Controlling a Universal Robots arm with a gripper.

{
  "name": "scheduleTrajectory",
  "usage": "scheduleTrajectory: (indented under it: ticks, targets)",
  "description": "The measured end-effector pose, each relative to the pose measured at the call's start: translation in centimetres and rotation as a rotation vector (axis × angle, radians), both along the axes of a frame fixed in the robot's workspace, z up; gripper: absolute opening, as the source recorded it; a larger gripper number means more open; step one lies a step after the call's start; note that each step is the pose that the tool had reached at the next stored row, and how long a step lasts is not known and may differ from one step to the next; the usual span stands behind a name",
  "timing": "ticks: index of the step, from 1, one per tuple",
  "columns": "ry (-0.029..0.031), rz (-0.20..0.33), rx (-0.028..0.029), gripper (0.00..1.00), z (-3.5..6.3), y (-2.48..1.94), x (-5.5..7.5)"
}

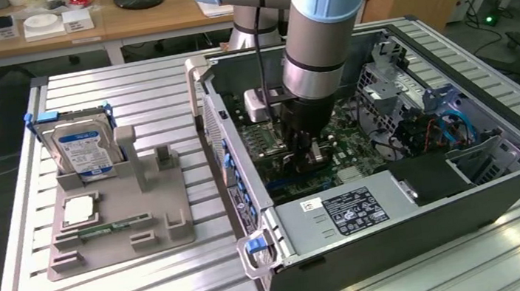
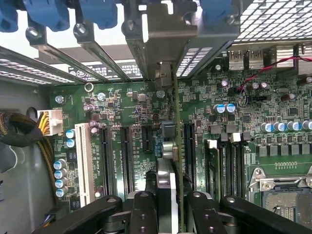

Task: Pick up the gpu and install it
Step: 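Insert the gpu into the slot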

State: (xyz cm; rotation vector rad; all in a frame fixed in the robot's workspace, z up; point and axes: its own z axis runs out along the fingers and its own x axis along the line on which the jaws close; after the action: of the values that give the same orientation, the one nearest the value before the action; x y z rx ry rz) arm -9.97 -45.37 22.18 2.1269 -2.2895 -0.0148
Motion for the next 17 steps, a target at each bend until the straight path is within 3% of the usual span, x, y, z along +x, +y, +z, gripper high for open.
scheduleTrajectory:
  ticks: [17]
  targets:
    - [-0.0002,0.0,-0.0003,0.28,-0.34,0.0,-0.27]
